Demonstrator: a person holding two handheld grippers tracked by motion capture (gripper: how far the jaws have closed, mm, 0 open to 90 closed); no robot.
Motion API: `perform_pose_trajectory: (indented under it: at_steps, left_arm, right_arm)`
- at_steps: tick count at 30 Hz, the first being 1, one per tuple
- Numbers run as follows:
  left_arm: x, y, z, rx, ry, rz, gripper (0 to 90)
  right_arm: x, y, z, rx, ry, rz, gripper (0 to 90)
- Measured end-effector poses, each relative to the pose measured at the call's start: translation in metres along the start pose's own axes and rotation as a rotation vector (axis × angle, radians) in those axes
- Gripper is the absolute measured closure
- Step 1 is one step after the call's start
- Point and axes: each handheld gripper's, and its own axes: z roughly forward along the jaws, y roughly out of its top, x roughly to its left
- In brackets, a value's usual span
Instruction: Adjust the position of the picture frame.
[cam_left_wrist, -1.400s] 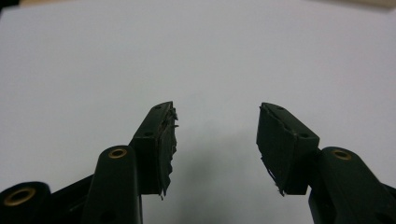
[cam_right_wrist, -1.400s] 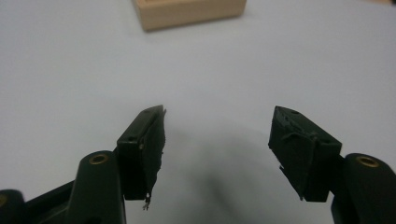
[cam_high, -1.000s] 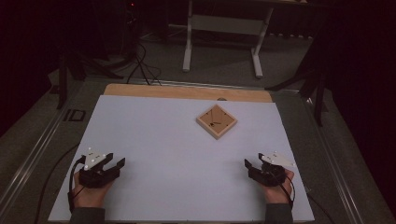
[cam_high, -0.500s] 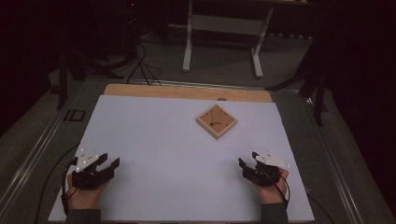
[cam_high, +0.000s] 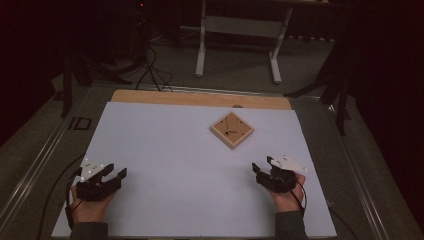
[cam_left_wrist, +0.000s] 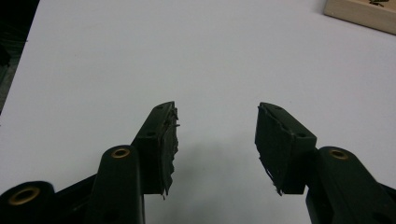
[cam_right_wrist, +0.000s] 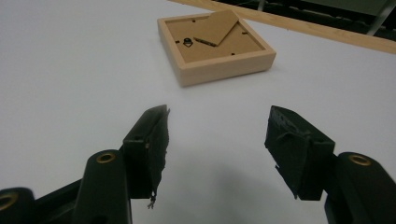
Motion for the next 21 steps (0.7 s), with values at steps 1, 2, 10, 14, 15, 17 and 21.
perform_pose_trajectory:
  at_steps: [1, 2, 10, 14, 15, 17, 21]
  left_arm:
    - [0.000, 0.000, 0.000, 0.000, -0.001, 0.001, 48.3]
    - [0.000, 0.000, 0.000, -0.001, -0.001, 0.002, 48.2]
    - [0.000, 0.000, 0.002, 0.002, 0.013, 0.002, 47.7]
    - [0.002, 0.000, 0.001, -0.004, 0.019, -0.011, 47.7]
    - [0.002, 0.000, 0.001, -0.004, 0.020, -0.011, 47.7]
    - [0.002, 0.000, 0.001, -0.005, 0.022, -0.010, 47.6]
    - [0.001, 0.001, 0.001, -0.012, 0.028, -0.001, 47.6]
  right_arm:
    - [0.000, 0.002, 0.001, 0.003, 0.000, 0.002, 38.8]
    - [0.000, 0.004, 0.003, 0.002, -0.001, 0.003, 39.1]
    - [-0.002, 0.026, 0.010, -0.001, -0.003, 0.003, 40.3]
    - [-0.002, 0.038, 0.016, -0.010, -0.005, -0.002, 41.4]
    - [-0.002, 0.040, 0.017, -0.013, -0.006, -0.004, 41.6]
    - [-0.001, 0.045, 0.020, -0.020, -0.008, -0.003, 42.1]
    - [0.001, 0.054, 0.028, -0.026, -0.012, -0.006, 42.8]
